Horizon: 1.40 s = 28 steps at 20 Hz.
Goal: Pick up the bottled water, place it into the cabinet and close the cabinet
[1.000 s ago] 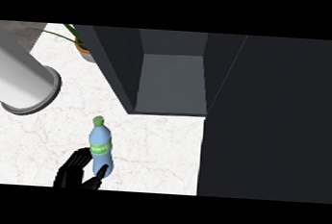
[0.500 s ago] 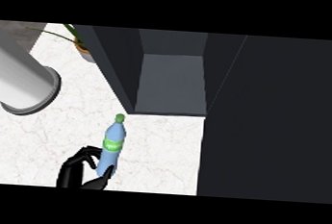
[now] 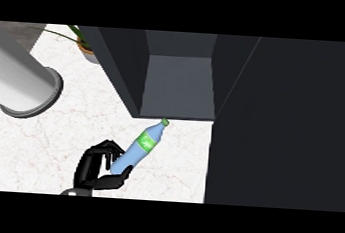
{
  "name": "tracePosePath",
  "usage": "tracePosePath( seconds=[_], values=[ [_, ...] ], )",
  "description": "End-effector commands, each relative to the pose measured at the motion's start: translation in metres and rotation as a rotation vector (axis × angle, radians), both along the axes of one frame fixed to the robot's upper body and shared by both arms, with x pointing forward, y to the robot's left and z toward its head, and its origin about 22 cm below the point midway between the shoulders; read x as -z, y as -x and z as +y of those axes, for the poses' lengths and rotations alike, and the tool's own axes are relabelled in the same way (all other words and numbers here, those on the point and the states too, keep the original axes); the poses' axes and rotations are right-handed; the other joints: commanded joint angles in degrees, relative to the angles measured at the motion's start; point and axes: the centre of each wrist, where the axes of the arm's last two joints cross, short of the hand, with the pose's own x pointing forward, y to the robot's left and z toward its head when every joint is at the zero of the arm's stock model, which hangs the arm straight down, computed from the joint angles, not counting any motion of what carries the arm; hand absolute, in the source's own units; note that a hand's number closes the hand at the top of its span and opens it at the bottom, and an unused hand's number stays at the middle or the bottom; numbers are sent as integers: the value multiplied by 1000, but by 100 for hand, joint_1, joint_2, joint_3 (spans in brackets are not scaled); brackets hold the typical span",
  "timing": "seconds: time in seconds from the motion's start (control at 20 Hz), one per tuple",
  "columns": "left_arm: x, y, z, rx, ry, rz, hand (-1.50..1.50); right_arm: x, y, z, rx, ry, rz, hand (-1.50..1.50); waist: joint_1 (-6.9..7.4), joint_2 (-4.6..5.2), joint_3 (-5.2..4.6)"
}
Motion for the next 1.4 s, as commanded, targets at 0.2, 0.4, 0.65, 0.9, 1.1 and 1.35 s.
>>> tracePosePath(
  seconds=[0.2,0.4,0.65,0.9,1.1,1.35],
  values=[
    [-30,-39,-47,100,64,-10,150,-31,2,3,-2,5,-54,-150,-19,-9,-12],
    [-53,-38,-66,119,95,-30,150,-31,4,-2,18,9,-43,-150,29,-27,-6],
    [-82,-68,-93,88,76,-12,150,-28,7,-8,-11,-2,-53,-150,-49,-12,-7],
    [-112,-74,-135,125,71,17,150,-35,4,-7,23,-16,-34,-150,-7,14,-10],
    [-153,-113,-154,51,59,24,150,-28,4,-11,-1,9,-51,-150,-97,14,-8],
    [-168,-144,-155,-2,19,46,150,-24,11,-20,15,-3,-43,-150,-152,11,-6]
  ],
)
